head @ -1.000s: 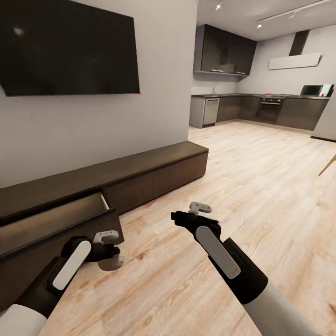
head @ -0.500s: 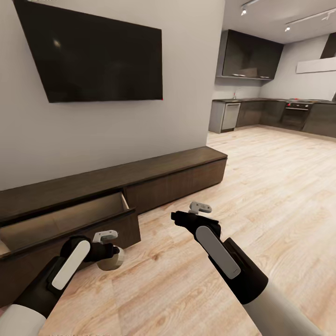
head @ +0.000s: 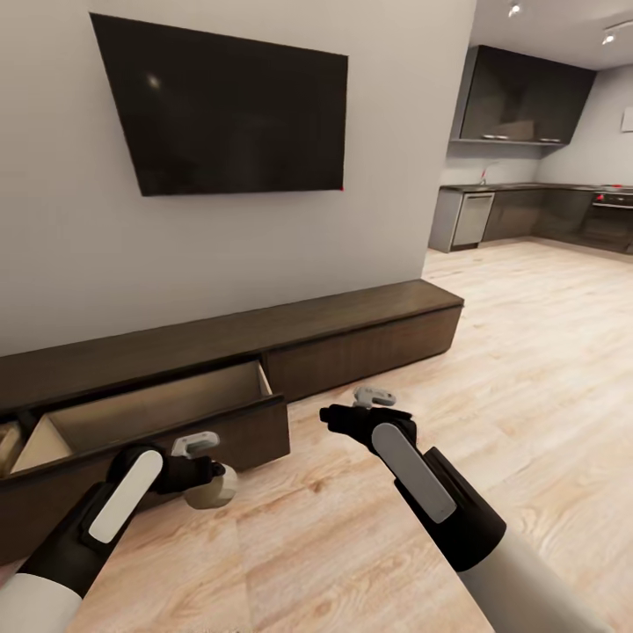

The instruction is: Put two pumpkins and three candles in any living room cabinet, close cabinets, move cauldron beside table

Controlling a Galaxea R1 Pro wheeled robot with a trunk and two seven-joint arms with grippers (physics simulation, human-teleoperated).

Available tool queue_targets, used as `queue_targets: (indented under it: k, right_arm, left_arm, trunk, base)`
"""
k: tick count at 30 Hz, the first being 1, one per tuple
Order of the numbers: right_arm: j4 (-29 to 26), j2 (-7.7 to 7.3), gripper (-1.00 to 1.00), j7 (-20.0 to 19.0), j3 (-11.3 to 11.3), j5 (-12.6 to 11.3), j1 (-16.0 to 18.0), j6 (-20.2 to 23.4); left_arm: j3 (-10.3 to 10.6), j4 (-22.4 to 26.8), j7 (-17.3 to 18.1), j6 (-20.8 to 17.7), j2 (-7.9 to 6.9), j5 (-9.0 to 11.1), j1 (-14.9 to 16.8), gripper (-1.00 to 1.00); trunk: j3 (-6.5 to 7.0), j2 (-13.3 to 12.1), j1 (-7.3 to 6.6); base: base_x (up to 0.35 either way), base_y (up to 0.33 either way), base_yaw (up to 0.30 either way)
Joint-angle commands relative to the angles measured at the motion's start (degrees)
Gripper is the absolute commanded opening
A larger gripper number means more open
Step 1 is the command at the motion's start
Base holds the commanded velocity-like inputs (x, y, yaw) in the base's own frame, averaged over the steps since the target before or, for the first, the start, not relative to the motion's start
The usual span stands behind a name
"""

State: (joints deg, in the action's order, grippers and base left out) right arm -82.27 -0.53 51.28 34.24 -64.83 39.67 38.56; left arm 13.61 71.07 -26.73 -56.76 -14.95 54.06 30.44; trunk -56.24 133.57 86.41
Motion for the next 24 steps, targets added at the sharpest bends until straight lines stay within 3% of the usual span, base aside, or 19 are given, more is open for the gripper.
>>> queue_targets:
  k: [1, 9, 24]
  right_arm:
    - [-0.02, -0.03, 1.0, 0.53, 0.12, -0.5, 0.06, 0.14]
    - [-0.58, -0.04, 1.0, 0.56, 0.44, -0.53, 0.06, 0.12]
    - [-0.79, -0.2, 1.0, 0.24, 0.15, -0.4, 0.06, -0.13]
  left_arm:
    - [0.1, 0.01, -0.6, -0.01, -0.07, 0.7, 0.06, -1.0]
    - [-0.23, -0.07, -0.6, -0.08, -0.21, 2.26, 0.06, -1.0]
    - [-1.48, -0.31, -0.6, -0.1, -0.22, 2.77, 0.06, -1.0]
  trunk:
    - [0.06, -0.39, -0.24]
    - [1.09, -3.6, -1.99]
    - [3.74, -9.61, -5.29]
  base:
    - [0.0, 0.0, 0.226]
    - [0.0, 0.0, 0.185]
    - [0.0, 0.0, 0.009]
